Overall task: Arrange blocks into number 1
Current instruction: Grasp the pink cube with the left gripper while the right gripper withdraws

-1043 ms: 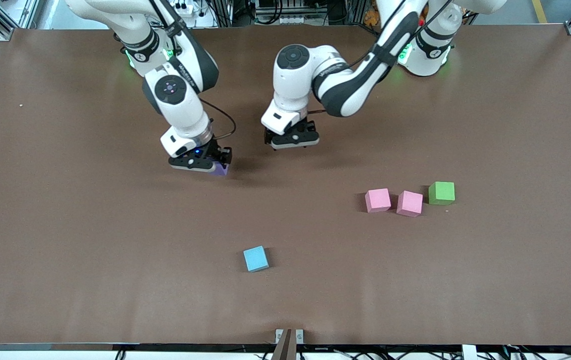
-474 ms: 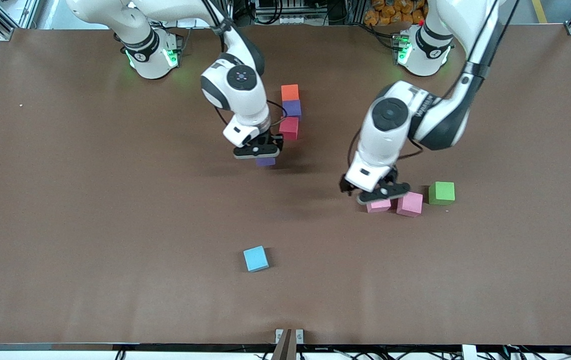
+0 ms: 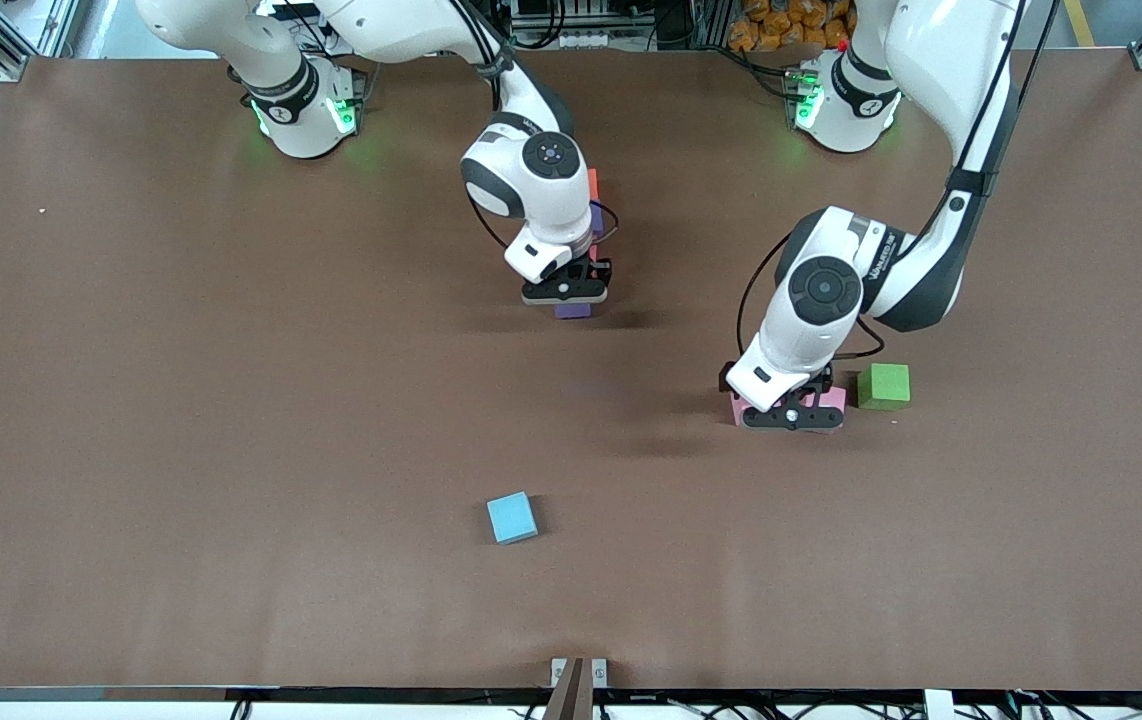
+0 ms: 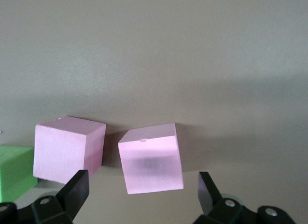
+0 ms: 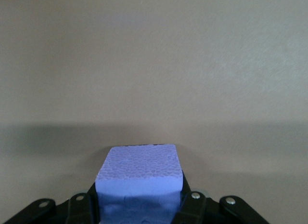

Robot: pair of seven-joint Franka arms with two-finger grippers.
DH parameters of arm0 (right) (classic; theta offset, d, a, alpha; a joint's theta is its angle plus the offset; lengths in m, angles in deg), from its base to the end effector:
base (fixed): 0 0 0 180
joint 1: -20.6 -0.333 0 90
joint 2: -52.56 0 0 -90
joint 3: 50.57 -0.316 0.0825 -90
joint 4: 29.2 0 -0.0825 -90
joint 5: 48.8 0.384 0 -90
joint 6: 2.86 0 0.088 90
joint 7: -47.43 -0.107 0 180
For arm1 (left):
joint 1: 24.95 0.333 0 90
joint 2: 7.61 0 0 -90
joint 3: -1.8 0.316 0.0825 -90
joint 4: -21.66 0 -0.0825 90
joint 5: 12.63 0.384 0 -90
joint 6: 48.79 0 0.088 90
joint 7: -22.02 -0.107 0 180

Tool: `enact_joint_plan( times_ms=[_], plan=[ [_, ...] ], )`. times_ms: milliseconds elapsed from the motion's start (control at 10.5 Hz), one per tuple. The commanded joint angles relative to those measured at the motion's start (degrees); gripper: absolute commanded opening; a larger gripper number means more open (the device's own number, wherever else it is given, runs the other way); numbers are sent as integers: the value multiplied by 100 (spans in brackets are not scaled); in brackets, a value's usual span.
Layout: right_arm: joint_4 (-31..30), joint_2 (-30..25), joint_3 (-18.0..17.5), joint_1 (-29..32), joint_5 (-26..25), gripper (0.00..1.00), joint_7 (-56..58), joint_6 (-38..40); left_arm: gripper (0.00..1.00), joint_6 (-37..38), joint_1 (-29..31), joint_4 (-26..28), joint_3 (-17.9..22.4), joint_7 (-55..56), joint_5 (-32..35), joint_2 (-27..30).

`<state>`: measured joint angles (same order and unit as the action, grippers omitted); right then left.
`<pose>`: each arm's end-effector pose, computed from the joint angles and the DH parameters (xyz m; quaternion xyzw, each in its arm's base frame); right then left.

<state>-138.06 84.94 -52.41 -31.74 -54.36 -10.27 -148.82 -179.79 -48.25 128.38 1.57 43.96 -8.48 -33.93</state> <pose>0.3745 0.5192 0.2087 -0.9989 -0.0055 -0.0401 0.0230 0.5831 -0.2519 0.2679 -0.9988 0.0379 0.0063 0.0309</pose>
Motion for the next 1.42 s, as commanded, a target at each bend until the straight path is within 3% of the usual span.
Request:
enact_joint_plan(
  times_ms=[0, 95, 190, 474, 854, 1043, 1328],
  plan=[
    [102, 58, 43, -128, -138, 46, -241, 50, 100, -13, 1, -19, 146, -445, -631, -93],
    [101, 58, 43, -145, -138, 64, -250, 50, 100, -4, 1, -19, 155, -393, -860, -110],
    [101, 49, 52, -154, -138, 100, -250, 50, 100, -4, 1, -11, 155, -271, -1054, -128],
    [6, -160, 43, -41, -138, 100, -250, 76, 100, 5, 1, -10, 225, -58, -1073, -242],
    [-1004, -1513, 26, 1099, -129, 100, -163, 146, 100, 5, -17, -54, 322, 414, -1073, -374],
    [-823, -1979, 26, 1645, -129, 100, 378, 855, 100, 5, -43, -142, 322, 583, -1073, -392],
    [-86, -2411, 8, 2620, -121, 100, 1908, 2585, 100, 5, -96, -352, 322, 714, -1073, -549]
  ],
)
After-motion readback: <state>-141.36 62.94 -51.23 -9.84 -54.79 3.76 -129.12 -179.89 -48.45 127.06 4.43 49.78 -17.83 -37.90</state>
